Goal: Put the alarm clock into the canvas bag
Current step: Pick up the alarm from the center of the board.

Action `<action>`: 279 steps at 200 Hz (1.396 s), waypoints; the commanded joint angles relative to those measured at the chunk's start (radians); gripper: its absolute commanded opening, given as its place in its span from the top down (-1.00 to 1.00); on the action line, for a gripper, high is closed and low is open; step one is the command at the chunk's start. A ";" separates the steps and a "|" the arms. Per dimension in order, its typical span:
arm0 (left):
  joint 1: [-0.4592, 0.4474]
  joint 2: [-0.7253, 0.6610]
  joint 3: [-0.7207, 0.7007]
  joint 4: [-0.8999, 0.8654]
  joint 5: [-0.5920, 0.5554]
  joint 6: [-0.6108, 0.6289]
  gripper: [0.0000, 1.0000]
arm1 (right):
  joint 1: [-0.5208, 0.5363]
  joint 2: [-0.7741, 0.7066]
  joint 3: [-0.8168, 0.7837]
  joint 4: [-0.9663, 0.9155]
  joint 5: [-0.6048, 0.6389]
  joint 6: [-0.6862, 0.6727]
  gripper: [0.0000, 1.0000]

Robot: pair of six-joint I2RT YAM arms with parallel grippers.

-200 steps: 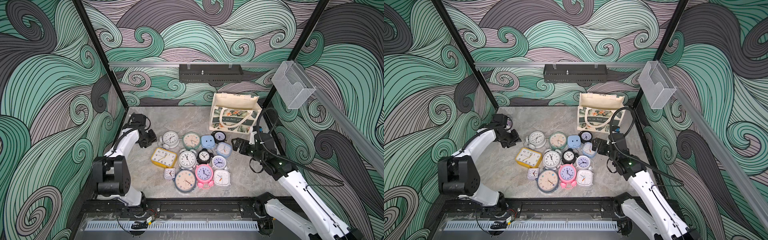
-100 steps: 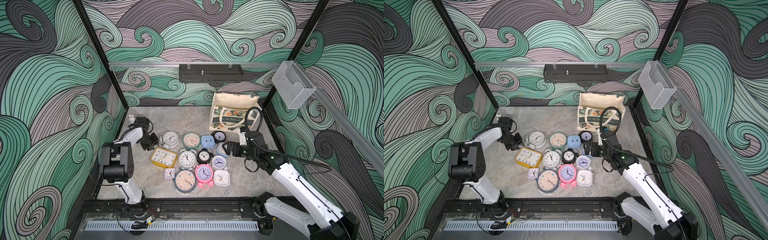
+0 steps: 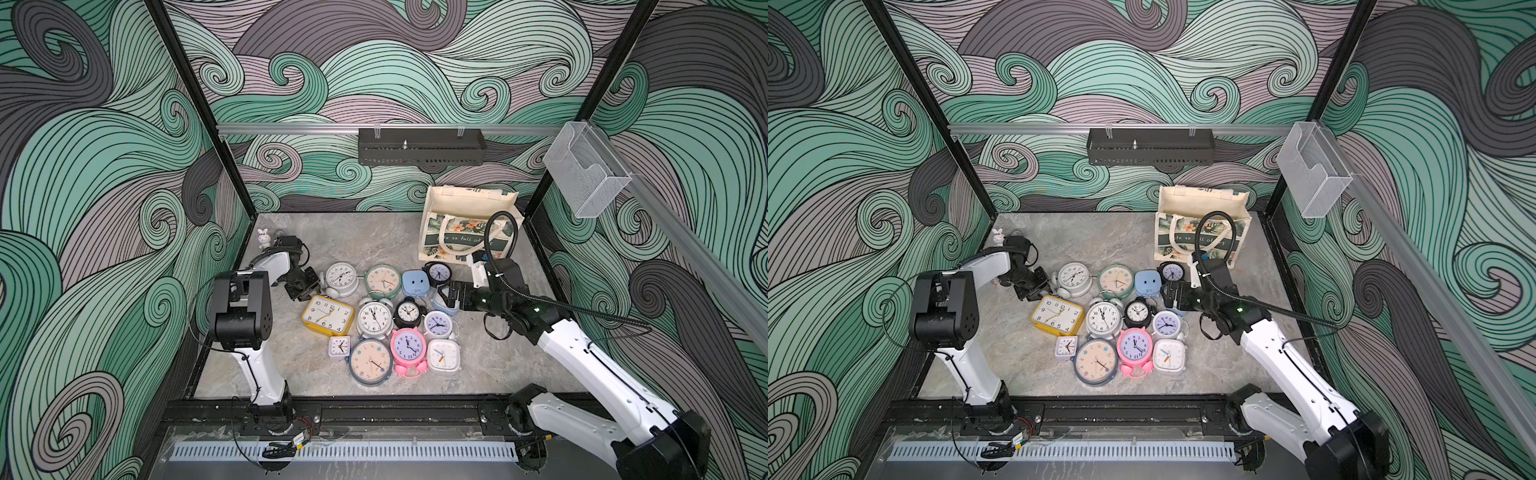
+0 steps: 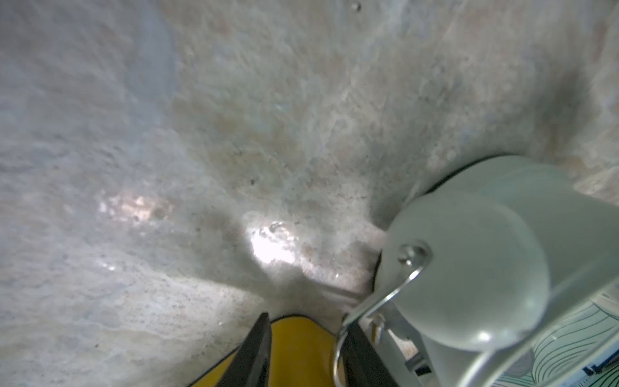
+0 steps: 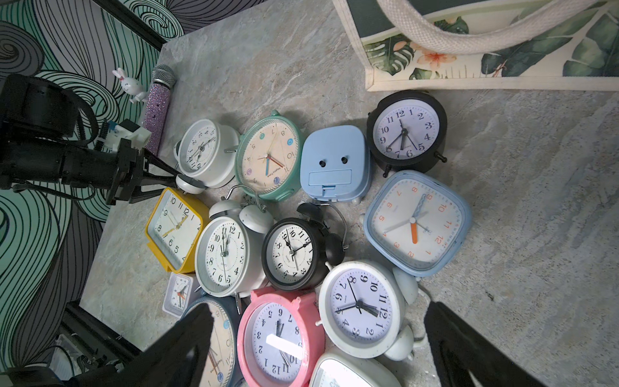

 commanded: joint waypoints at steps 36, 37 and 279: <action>-0.010 0.056 0.062 0.024 0.011 -0.045 0.47 | 0.018 0.023 0.021 0.051 -0.028 0.007 -0.99; -0.010 0.056 0.063 0.024 0.011 -0.045 0.47 | 0.018 0.023 0.021 0.052 -0.028 0.008 -0.99; -0.021 -0.234 0.182 -0.156 0.129 -0.043 1.00 | 0.129 0.073 0.045 0.232 0.068 -0.059 -0.99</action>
